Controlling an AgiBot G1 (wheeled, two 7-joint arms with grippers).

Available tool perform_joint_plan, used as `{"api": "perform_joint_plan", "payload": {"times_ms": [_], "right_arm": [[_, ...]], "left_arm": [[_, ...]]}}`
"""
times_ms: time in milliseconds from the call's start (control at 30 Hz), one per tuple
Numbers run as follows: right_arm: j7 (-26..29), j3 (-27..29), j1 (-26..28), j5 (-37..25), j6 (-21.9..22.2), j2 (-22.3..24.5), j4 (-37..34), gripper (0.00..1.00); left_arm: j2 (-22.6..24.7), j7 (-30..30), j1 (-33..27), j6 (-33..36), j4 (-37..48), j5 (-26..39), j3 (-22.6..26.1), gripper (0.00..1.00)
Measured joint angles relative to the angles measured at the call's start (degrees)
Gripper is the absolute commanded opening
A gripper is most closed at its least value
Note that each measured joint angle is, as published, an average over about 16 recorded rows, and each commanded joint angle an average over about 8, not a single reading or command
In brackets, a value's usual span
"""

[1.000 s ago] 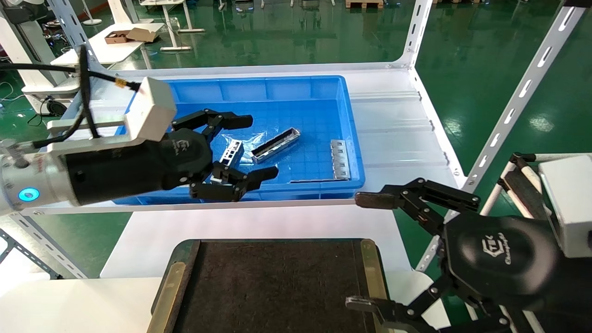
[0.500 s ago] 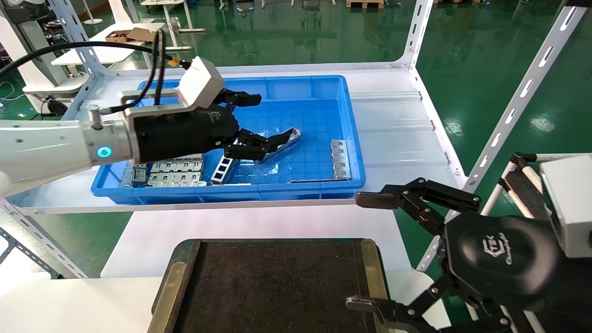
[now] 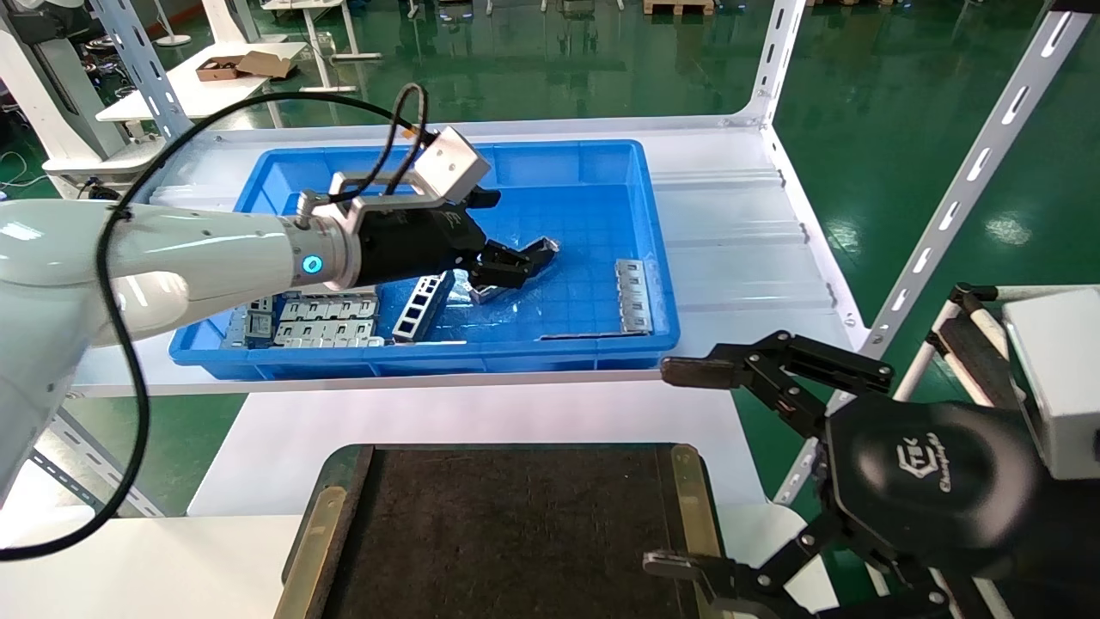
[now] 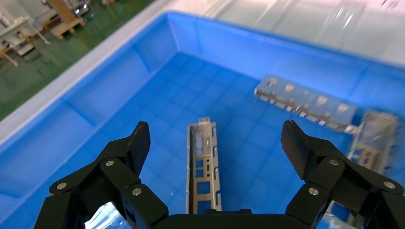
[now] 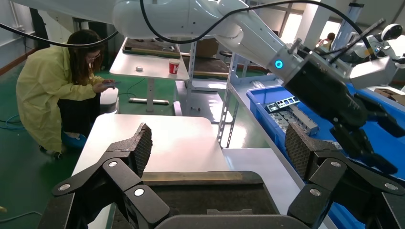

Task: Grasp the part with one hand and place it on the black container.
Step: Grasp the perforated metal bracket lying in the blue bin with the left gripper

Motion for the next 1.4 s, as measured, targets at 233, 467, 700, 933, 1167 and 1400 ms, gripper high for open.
{"api": "perform_joint_plan", "payload": {"times_ms": [233,467,700,933,1167,1400], "right_arm": [[0.00,-0.01,0.00,0.00,0.00,0.00,0.00,0.58],[-0.01,-0.01,0.00,0.01,0.01,0.01,0.00,0.00],[-0.01,-0.02,0.01,0.01,0.01,0.01,0.00,0.00],[-0.01,-0.03,0.01,0.02,0.01,0.01,0.00,0.00],[-0.02,-0.04,0.01,0.02,0.01,0.01,0.00,0.00],[-0.02,-0.04,0.01,0.03,0.02,0.02,0.00,0.00]], "left_arm": [[3.02,2.11,-1.50,-3.34,6.44,1.21,1.28,0.93],[3.88,1.70,-1.43,-5.25,8.41,1.38,2.69,0.05],[4.01,0.01,-0.71,-6.20,8.07,1.17,4.36,0.00],[4.04,-1.83,-0.08,-6.86,7.23,0.81,6.18,0.00],[3.99,-3.34,0.22,-7.60,6.63,0.26,7.95,0.00],[3.90,-4.36,0.39,-8.33,6.66,-0.48,9.40,0.00]]}}
